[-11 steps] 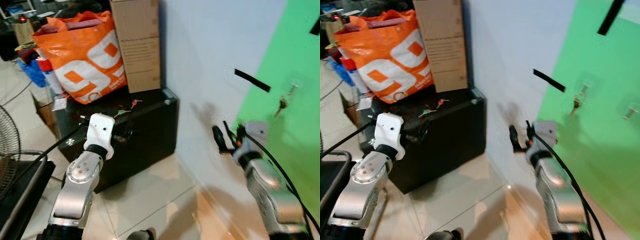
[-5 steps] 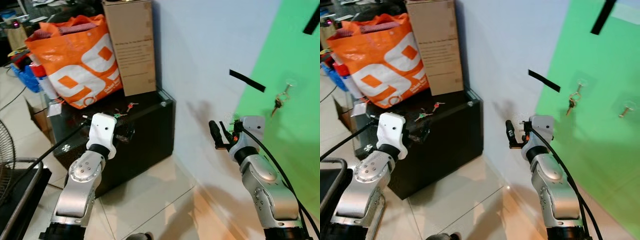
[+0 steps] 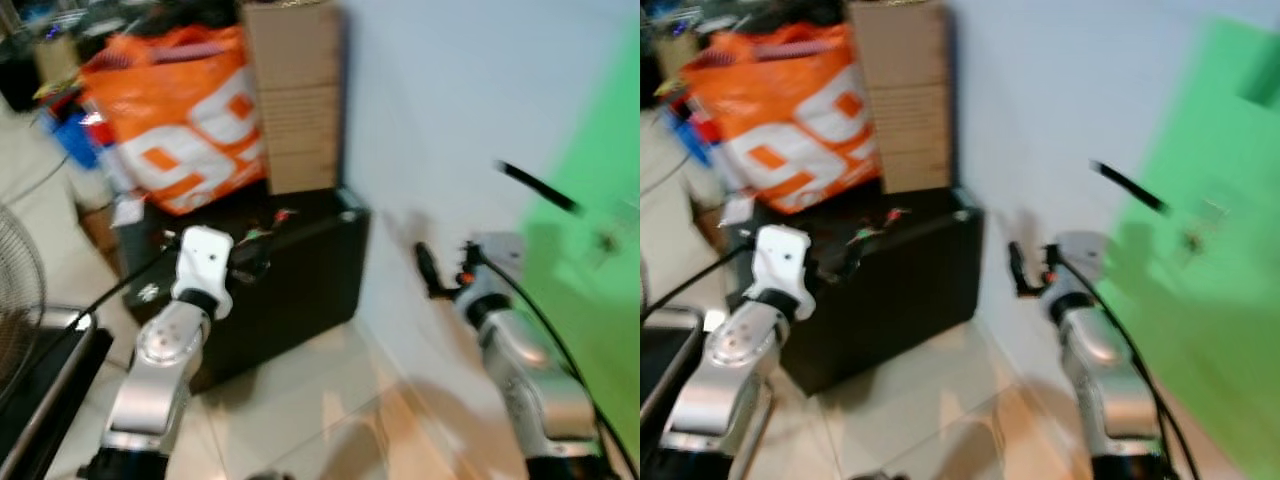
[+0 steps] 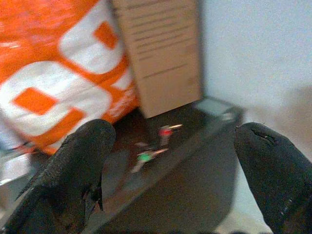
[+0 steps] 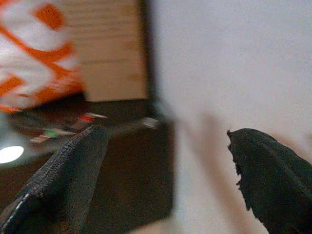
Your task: Hang keys on a hook
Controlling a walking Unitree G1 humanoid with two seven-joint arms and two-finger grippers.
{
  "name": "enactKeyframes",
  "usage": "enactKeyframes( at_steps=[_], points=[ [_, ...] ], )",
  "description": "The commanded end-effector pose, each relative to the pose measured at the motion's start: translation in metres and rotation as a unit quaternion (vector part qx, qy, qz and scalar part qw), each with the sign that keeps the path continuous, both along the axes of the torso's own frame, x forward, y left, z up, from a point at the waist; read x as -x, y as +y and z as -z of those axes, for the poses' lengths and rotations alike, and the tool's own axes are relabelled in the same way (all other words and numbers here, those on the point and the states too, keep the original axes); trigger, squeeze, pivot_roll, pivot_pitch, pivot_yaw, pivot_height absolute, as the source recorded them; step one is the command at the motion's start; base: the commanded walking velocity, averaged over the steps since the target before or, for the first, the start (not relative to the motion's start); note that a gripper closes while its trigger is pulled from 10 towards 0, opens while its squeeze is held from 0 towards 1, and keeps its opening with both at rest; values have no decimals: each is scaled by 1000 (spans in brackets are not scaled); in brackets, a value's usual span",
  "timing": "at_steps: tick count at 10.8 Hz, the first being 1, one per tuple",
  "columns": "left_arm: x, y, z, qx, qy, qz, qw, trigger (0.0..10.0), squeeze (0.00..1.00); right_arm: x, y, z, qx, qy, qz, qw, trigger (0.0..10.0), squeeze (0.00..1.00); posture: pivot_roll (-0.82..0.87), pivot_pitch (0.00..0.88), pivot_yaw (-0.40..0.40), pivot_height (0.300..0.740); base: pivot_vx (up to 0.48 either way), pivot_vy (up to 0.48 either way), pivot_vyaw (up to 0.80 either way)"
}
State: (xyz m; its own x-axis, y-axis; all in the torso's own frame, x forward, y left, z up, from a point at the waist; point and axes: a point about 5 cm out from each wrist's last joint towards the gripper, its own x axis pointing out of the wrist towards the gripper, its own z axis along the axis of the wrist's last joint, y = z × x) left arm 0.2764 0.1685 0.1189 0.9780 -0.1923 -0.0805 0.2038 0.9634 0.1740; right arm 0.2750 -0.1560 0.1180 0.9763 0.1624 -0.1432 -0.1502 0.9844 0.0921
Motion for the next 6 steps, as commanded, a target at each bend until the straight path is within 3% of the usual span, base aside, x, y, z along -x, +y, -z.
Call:
enactKeyframes(
  at_steps=[1, 2, 6],
  points=[
    [-1, -5, -3, 3, -5, 8, 1000, 10000, 20, 0, -7, -2, 7, -2, 6, 1000, 10000, 1000, -48, 0, 49, 740, 390, 0, 800],
    [-1, -5, -3, 3, -5, 8, 1000, 10000, 20, 0, -7, -2, 7, -3, 6, 1000, 10000, 1000, -48, 0, 49, 740, 379, 0, 800],
    [-2, -4, -3, 0, -6, 10, 1000, 10000, 20, -2, -10, -4, 5, -8, 18, 1000, 10000, 1000, -44, 0, 49, 740, 377, 0, 0]
  ],
)
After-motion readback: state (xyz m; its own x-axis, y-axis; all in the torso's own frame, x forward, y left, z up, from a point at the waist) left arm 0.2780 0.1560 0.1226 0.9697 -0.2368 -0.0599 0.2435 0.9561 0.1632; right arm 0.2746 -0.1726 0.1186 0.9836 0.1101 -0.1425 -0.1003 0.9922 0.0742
